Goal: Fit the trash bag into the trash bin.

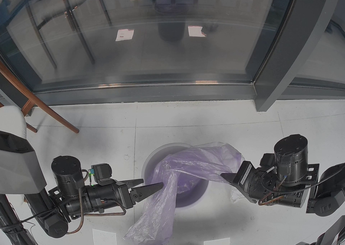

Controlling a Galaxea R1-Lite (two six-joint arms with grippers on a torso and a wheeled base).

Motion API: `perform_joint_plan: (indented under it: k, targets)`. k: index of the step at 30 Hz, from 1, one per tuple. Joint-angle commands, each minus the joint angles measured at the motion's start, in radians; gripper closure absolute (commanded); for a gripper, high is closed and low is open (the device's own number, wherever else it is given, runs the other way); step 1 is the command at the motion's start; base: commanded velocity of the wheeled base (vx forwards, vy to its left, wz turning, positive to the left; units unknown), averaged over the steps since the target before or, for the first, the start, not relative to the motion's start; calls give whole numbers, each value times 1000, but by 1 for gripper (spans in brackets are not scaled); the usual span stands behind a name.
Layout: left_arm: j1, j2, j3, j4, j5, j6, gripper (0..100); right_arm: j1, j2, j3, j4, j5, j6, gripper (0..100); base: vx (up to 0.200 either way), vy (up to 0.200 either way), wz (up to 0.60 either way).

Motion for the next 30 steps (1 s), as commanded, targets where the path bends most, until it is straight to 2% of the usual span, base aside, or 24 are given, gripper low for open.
perform_joint_plan:
  k: [1, 12, 20, 30]
  targets:
    - [-3, 47, -23, -17, 2, -2, 0, 7, 0, 1, 0, 0, 0, 100, 0, 0, 0]
    - [42, 81, -140, -17, 5, -5, 0, 8, 6, 1, 0, 0, -2, 100, 0, 0, 0]
    - [-21, 64, -111, -17, -6, -13, 0, 8, 6, 5, 0, 0, 0, 100, 0, 0, 0]
    - [-23, -19, -74, -17, -35, -37, 0, 7, 3, 24, 0, -2, -2, 100, 0, 0, 0]
